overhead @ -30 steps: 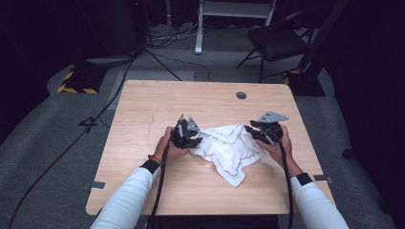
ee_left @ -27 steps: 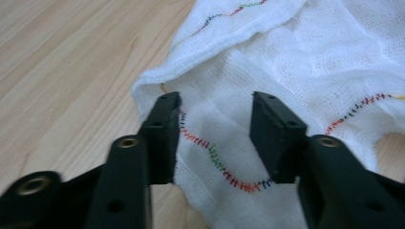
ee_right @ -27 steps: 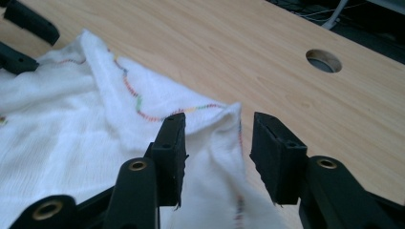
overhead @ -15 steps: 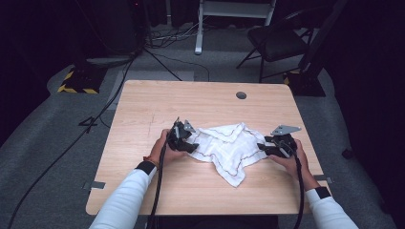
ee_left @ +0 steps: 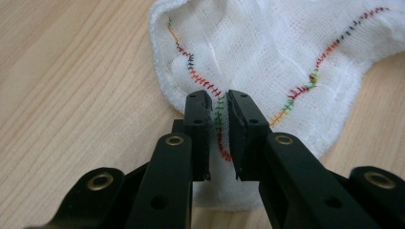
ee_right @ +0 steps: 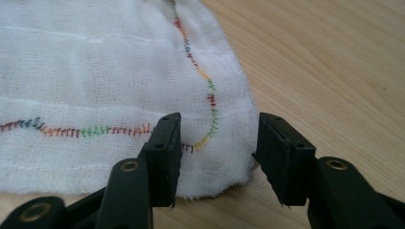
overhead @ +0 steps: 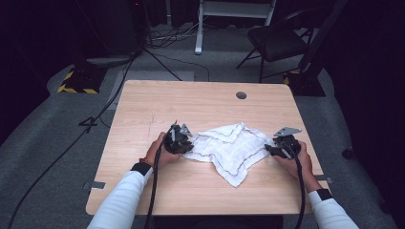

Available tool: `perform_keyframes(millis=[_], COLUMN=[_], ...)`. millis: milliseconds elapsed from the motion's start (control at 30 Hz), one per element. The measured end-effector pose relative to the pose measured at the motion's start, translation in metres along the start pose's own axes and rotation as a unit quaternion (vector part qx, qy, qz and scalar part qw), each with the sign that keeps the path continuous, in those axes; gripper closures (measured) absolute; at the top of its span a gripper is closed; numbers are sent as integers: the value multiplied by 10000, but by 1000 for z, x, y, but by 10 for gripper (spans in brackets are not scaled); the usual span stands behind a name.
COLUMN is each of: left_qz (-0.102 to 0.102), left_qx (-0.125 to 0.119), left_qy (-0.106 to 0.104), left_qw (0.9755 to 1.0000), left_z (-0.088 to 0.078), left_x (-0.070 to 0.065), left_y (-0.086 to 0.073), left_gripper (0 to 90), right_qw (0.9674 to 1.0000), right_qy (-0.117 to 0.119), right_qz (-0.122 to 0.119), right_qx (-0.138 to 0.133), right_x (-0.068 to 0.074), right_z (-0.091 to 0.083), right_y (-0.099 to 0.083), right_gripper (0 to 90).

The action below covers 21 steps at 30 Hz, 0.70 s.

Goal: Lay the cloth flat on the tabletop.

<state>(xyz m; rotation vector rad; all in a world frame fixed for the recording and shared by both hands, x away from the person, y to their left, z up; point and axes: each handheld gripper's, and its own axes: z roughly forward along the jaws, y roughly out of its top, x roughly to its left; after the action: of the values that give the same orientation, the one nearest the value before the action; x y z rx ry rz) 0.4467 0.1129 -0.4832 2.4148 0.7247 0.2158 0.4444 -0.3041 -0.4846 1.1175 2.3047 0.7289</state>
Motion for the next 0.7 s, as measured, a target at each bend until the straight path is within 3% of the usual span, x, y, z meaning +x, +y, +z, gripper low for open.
perform_keyframes(millis=[67, 100, 200, 333, 367, 400, 433, 533, 633, 667, 700], left_qz=[-9, 12, 147, 223, 170, 170, 245, 295, 327, 327, 358], left_qx=[6, -23, 53, 67, 48, 48, 44, 46, 54, 54, 63], left_qy=[-13, -21, -90, -125, -190, -190, -190, -238, -310, -310, -358], left_qw=[10000, 10000, 9998, 9996, 9997, 9997, 9995, 9993, 9990, 9990, 9987], left_z=[-2, -3, -11, -16, -18, -18, -20, -22, -24, -24, -26], left_x=[-2, -4, -19, -28, -34, -34, -40, -50, -59, -59, -65], left_y=[-2, -5, -15, -21, -25, -25, -28, -31, -34, -34, -36], left_gripper=[794, 794, 796, 796, 796, 795, 794, 791, 789, 789, 788], right_qw=[10000, 9998, 9994, 9993, 9992, 9992, 9982, 9958, 9921, 9921, 9882], right_qy=[-44, -173, -313, -244, -66, -66, 213, 469, 766, 766, 1025], right_qz=[2, 31, 82, 119, 127, 127, 100, -38, -354, -354, -662], right_qx=[-14, -48, -100, -242, -383, -383, -558, -789, -929, -929, -922], right_x=[-1, -4, -7, -6, -4, -4, 1, 14, 35, 35, 51], right_z=[1, 3, 5, 0, -7, -7, -15, -28, -35, -35, -38], right_y=[0, 0, 2, 2, 3, 3, 4, 8, 9, 9, 8], right_gripper=[512, 500, 477, 468, 456, 456, 451, 444, 442, 442, 444])
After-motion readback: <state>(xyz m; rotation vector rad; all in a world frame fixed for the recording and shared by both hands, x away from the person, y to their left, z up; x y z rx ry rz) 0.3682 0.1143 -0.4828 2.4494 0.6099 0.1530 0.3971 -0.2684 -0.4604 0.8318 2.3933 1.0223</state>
